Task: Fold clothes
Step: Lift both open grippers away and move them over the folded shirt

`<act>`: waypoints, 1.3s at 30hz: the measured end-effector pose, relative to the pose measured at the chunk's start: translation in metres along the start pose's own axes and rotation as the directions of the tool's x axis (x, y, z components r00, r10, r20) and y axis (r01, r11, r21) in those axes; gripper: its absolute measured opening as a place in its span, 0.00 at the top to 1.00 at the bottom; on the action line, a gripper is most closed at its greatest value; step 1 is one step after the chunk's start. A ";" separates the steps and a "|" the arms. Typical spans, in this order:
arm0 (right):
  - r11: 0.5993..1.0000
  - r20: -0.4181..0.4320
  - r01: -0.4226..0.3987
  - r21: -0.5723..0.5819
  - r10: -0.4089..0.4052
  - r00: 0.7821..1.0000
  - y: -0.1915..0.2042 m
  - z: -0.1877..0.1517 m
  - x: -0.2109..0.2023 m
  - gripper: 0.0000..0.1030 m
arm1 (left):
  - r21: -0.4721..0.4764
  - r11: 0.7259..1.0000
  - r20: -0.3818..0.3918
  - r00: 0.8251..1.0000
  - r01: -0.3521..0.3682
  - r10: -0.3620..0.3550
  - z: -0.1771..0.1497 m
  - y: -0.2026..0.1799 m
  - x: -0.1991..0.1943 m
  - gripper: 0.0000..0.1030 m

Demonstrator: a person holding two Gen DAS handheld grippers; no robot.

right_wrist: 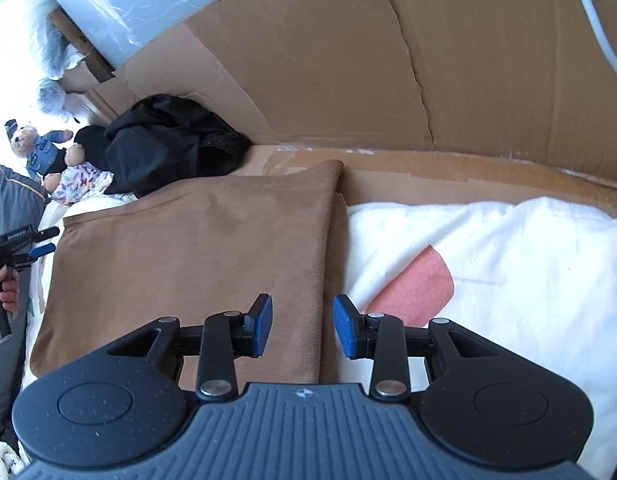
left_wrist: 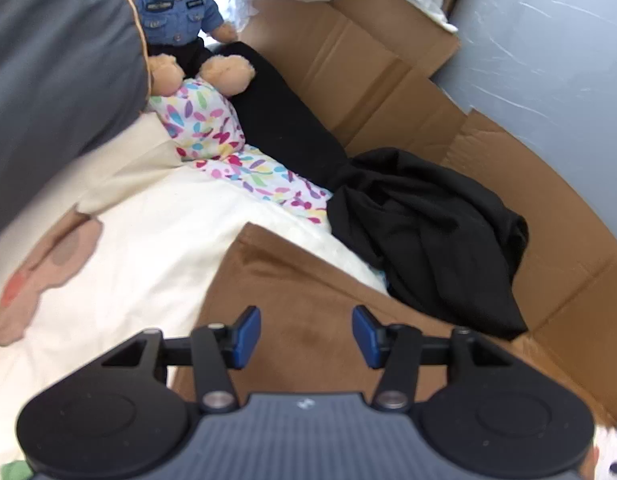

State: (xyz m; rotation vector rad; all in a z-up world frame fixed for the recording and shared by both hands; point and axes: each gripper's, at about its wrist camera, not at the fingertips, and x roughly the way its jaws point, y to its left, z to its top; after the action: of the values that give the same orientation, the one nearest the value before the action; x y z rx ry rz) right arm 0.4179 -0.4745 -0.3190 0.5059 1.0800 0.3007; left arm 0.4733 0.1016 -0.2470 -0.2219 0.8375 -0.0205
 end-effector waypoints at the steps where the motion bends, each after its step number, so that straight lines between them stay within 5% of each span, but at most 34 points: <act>1: 1.000 0.005 -0.002 -0.002 0.002 1.000 0.002 0.001 -0.004 0.61 | 0.005 1.000 -0.002 1.000 0.000 0.000 0.000 0.002 -0.005 0.48; 8: 1.000 0.019 -0.026 -0.017 0.026 0.999 0.014 0.000 -0.023 0.58 | 0.011 0.997 -0.068 0.995 0.074 -0.073 -0.022 0.017 -0.052 0.46; 24: 1.000 0.063 -0.014 -0.023 0.016 0.998 0.026 -0.030 -0.072 0.43 | -0.090 0.996 -0.119 0.992 0.030 -0.041 -0.073 0.050 -0.122 0.46; 28: 0.999 0.088 -0.041 0.017 0.040 0.995 0.028 -0.042 -0.081 0.39 | -0.144 0.988 -0.092 0.994 0.049 -0.062 -0.085 0.062 -0.143 0.34; 39: 0.999 -0.038 -0.016 0.033 0.017 0.999 0.026 -0.084 -0.056 0.39 | -0.156 0.988 -0.159 0.987 -0.021 -0.004 -0.119 0.105 -0.142 0.38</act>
State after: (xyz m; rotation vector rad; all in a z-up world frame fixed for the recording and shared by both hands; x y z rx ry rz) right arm 0.3182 -0.4580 -0.2936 0.5397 1.1196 0.3086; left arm 0.2828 0.1966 -0.2408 -0.3693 0.9998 0.0363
